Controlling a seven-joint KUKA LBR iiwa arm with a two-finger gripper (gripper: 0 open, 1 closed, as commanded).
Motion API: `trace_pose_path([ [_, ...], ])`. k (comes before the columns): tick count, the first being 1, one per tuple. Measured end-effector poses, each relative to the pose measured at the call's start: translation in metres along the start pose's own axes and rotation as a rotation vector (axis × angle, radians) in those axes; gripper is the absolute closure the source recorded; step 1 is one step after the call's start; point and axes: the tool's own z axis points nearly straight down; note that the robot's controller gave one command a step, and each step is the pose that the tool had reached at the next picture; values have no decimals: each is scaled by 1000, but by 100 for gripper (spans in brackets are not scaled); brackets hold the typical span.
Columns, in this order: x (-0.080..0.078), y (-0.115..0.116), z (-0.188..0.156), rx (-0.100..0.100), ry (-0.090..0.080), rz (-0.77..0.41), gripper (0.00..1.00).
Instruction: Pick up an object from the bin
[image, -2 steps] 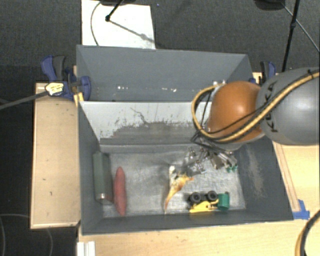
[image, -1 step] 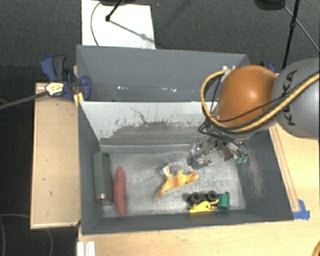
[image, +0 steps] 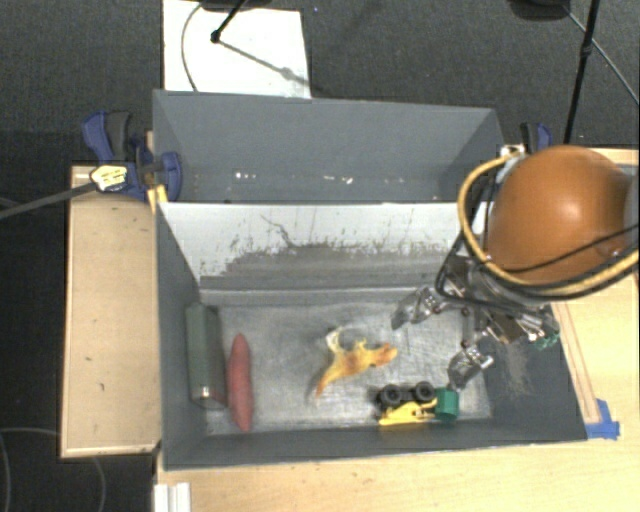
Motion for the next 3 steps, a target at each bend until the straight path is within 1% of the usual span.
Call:
trace_pose_path([
  [1,0,1,0,-1,1,1,0],
  [2,-29,-7,128,-1,0,39,100],
  [3,-30,-8,127,1,-4,42,0],
])
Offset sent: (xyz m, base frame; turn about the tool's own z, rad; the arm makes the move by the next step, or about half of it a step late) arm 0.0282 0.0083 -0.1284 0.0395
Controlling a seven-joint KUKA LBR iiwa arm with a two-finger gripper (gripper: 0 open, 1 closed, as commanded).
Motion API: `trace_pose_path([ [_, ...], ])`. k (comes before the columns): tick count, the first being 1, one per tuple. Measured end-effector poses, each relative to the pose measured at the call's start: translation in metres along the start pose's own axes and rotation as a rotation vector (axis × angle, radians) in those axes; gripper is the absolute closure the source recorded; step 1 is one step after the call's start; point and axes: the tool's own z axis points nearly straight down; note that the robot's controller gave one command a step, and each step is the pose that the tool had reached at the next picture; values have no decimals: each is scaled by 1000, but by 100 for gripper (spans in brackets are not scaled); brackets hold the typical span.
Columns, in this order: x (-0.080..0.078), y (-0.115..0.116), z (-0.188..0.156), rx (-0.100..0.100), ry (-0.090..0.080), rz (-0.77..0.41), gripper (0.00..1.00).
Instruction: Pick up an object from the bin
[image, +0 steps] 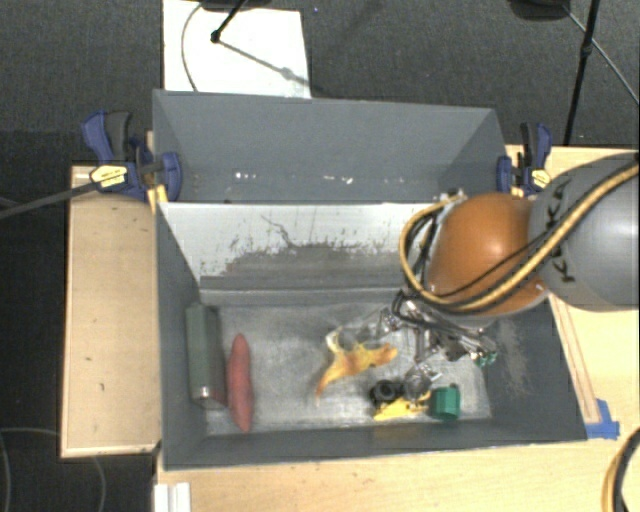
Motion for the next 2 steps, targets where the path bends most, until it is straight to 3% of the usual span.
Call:
trace_pose_path([
  [1,1,1,1,-2,2,3,100],
  [2,1,1,1,-2,2,3,100],
])
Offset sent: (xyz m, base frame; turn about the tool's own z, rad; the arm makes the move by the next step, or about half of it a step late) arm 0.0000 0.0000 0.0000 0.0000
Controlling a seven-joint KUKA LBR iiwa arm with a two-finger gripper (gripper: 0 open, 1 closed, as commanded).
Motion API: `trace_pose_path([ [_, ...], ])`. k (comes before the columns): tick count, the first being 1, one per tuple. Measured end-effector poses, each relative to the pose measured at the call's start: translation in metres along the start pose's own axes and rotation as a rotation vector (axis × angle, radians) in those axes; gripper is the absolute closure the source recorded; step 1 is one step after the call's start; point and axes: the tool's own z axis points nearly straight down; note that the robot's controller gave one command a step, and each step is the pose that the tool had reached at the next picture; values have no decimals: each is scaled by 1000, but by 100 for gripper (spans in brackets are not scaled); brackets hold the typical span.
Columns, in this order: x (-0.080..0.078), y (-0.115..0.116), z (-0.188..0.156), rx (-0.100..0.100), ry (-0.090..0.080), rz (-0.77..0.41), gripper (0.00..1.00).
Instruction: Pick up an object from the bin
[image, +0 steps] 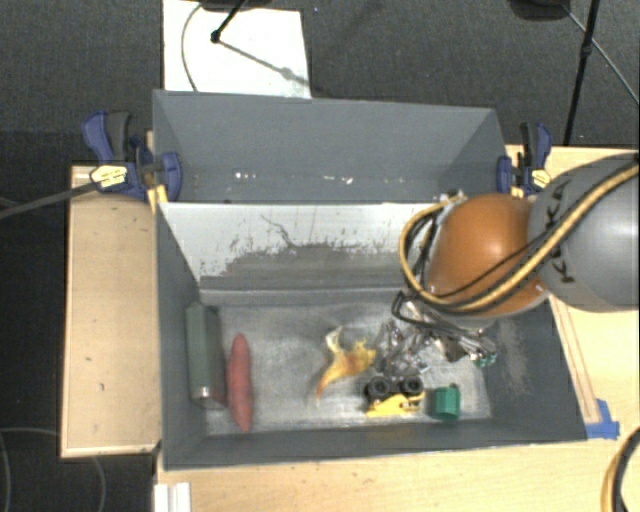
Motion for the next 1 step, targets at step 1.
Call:
trace_pose_path([
  [1,7,37,-8,0,2,-54,100],
])
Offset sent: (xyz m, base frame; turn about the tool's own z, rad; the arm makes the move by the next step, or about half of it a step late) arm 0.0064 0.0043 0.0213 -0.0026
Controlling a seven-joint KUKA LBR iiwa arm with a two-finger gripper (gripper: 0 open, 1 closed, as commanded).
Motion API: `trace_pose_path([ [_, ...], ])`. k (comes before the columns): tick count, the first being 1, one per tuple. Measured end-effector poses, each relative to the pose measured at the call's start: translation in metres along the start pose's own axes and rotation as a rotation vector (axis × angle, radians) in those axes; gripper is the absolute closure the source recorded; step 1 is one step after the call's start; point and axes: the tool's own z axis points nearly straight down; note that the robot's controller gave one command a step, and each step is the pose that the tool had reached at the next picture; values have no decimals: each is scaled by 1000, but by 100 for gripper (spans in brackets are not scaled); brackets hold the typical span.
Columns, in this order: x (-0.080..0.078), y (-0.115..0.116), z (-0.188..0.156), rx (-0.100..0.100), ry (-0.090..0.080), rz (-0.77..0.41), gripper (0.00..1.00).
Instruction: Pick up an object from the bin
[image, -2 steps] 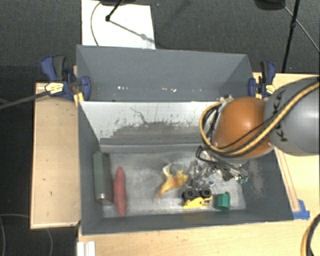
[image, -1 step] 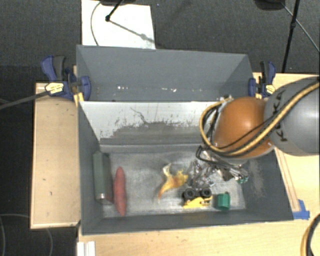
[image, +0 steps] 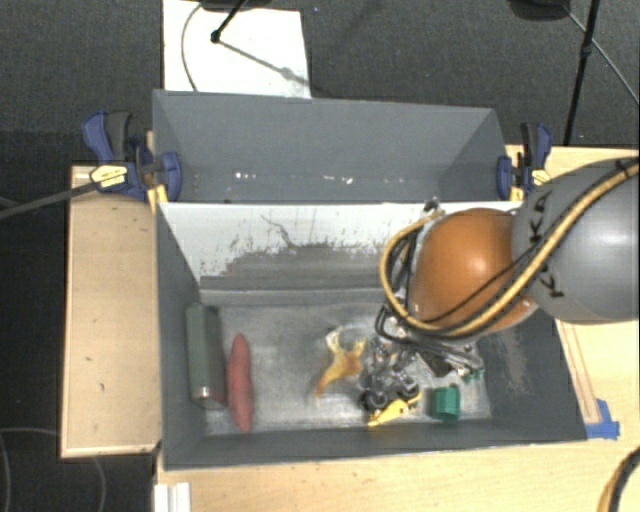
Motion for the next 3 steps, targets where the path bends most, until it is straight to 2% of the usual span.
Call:
trace_pose_path([
  [1,-10,-6,-7,-3,-2,12,100],
  [2,-36,10,-10,-1,-5,275,0],
  [3,-34,8,-10,0,-3,277,0],
])
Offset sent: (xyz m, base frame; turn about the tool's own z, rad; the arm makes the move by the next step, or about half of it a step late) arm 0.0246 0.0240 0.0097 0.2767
